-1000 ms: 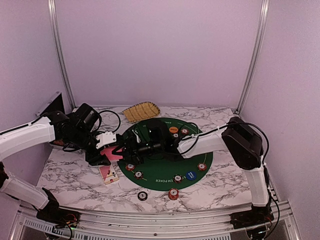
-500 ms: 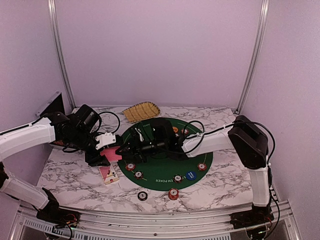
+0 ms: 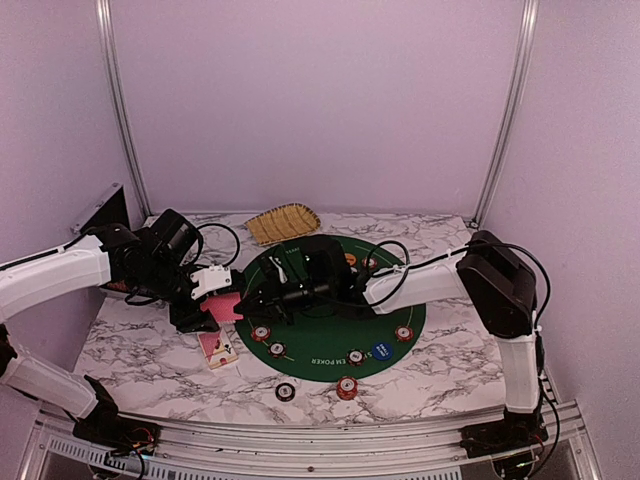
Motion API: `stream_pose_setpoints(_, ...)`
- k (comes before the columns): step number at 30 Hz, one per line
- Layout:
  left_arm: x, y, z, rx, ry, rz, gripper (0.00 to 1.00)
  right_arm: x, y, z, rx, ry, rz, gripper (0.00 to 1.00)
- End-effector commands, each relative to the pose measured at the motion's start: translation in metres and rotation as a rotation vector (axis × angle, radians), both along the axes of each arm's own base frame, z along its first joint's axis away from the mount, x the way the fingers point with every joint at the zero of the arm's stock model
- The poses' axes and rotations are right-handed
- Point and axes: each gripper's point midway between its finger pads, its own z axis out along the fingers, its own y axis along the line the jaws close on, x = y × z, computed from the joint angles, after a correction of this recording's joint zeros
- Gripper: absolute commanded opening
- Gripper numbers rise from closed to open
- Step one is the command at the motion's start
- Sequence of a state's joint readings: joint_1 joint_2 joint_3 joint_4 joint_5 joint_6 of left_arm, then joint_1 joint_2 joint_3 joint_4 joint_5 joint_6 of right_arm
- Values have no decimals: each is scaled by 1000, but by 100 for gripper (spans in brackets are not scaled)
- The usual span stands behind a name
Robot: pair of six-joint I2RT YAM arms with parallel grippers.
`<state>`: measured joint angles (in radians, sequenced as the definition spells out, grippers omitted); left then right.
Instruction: Distribute texas hold em gaming equipment
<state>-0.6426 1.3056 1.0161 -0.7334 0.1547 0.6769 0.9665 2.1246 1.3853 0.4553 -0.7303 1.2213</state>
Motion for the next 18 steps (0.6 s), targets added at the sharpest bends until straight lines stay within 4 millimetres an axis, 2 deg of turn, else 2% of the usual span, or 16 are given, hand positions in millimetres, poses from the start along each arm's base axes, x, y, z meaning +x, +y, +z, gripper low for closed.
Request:
stream_pose_setpoints(1,-1,1,-1,3,-2,7,11,2,1,29,60,-33,10,1)
stream_pose_setpoints(12,0,3,-5,16,2,15,8,13,-22,38,64,-48,-17,0)
stream_pose_setpoints(18,0,6,-5,21,-2,20,5,22,-40,35,43,-50,-33,0)
